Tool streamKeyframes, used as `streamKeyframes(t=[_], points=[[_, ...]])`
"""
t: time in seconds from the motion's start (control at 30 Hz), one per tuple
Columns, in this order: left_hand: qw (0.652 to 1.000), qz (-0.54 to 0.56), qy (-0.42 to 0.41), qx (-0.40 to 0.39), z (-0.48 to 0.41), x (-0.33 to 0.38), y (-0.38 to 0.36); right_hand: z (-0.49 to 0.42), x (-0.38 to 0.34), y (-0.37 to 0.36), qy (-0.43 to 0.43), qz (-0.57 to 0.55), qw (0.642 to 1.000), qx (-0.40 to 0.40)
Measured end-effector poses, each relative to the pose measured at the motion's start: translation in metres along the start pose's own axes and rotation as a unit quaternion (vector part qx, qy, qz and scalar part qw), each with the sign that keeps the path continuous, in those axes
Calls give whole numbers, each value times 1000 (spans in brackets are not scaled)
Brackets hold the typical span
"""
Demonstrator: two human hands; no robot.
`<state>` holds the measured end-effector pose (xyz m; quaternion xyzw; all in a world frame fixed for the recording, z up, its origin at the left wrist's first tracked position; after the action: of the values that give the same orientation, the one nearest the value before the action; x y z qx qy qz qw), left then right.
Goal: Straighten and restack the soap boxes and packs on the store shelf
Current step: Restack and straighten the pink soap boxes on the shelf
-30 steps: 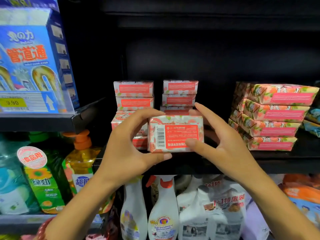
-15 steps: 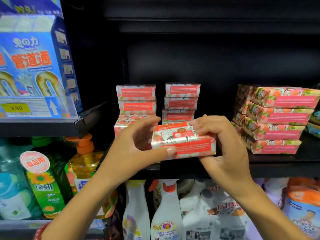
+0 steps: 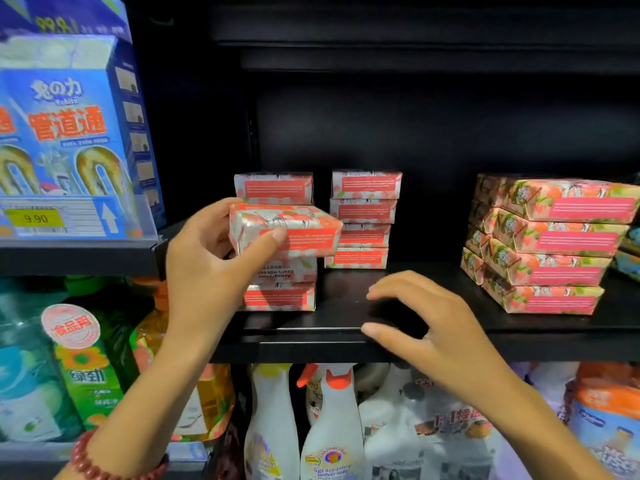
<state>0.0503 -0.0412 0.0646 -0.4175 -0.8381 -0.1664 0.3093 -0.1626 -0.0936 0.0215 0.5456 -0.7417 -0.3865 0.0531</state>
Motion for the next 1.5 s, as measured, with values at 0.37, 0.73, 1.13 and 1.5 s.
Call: streamKeyframes(t=[0.37,0.73,1.13,1.5], points=[[970,-213,-109,44,3,-3,-3,9,14,-19,-18,44,997,-68],[956,-269,-106,40,-1,-7,-5,10,12,-20,-21,48,996,-74],[943,-252,-162,-147,67,5,-77,-101,55,42,-79,95,984,127],[923,-304,-106,-211,66,-13,-88,-121,66,32,-50,170,974,141]])
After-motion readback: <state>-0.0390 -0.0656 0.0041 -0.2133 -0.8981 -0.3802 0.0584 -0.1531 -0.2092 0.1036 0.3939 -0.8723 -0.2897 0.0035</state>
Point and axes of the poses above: each hand's wrist, its own z-axis away from the middle knuckle, its own y-axis out of the back of the hand, x = y × z, the point moved 10 cm from there along -z, towards the middle knuckle, and after that the axes turned 1 degree about -z, right-handed, at the moved point
